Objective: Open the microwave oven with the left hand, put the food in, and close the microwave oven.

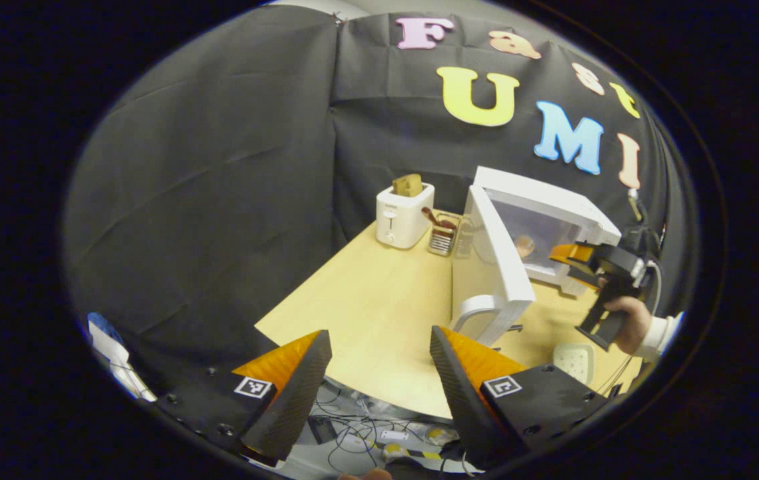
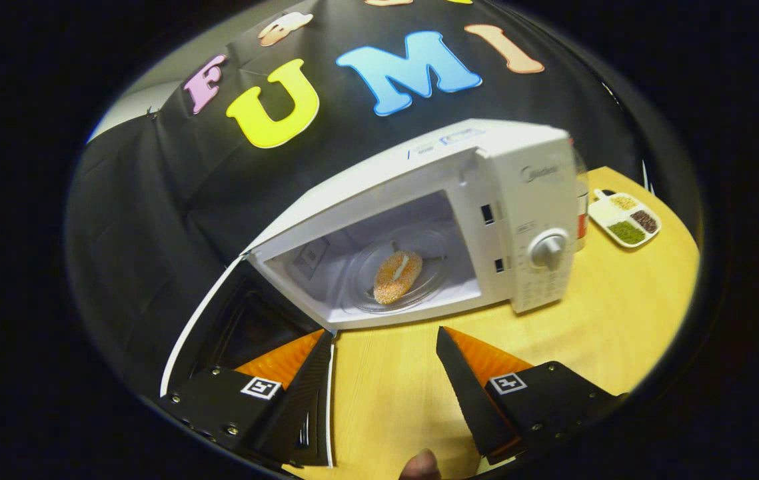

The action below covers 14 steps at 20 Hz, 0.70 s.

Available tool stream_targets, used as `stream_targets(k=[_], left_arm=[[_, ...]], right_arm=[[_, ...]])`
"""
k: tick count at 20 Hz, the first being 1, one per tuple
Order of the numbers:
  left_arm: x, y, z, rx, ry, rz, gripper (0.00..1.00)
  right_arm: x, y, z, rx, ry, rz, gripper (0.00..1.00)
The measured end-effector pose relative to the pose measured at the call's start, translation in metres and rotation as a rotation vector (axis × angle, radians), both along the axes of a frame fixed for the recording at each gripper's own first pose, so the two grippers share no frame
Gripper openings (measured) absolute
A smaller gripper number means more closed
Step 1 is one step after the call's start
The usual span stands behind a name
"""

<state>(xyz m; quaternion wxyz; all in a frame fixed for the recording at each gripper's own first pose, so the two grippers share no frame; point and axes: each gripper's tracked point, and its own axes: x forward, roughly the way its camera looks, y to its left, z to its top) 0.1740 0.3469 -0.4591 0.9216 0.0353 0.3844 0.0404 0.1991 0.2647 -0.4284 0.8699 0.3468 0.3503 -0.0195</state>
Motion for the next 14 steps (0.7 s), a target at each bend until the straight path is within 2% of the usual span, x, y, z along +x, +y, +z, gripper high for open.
stream_targets(k=[3, 6, 7, 8, 10, 11, 13, 14], left_arm=[[0.029, 0.0, -0.043, -0.059, 0.025, -0.07, 0.97], [0.041, -0.016, -0.092, -0.201, 0.084, -0.093, 0.97], [0.045, -0.021, -0.102, -0.23, 0.096, -0.102, 0.94], [0.051, -0.024, -0.11, -0.24, 0.102, -0.114, 1.0], [0.061, -0.033, -0.112, -0.239, 0.1, -0.15, 0.93], [0.064, -0.039, -0.11, -0.242, 0.094, -0.167, 0.93], [0.066, -0.047, -0.106, -0.232, 0.088, -0.195, 1.0], [0.065, -0.054, -0.103, -0.237, 0.085, -0.204, 0.96]], right_arm=[[-0.072, -0.007, 0.028, -0.035, 0.023, 0.027, 0.97], [-0.138, -0.019, 0.055, -0.09, 0.074, 0.036, 0.98], [-0.153, -0.027, 0.065, -0.114, 0.074, 0.016, 0.98], [-0.168, -0.031, 0.073, -0.137, 0.076, 0.003, 0.98], [-0.19, -0.037, 0.084, -0.165, 0.088, -0.001, 0.98], [-0.195, -0.042, 0.089, -0.181, 0.088, -0.008, 0.98], [-0.203, -0.048, 0.101, -0.19, 0.079, -0.026, 0.98], [-0.206, -0.049, 0.105, -0.191, 0.075, -0.028, 0.98]])
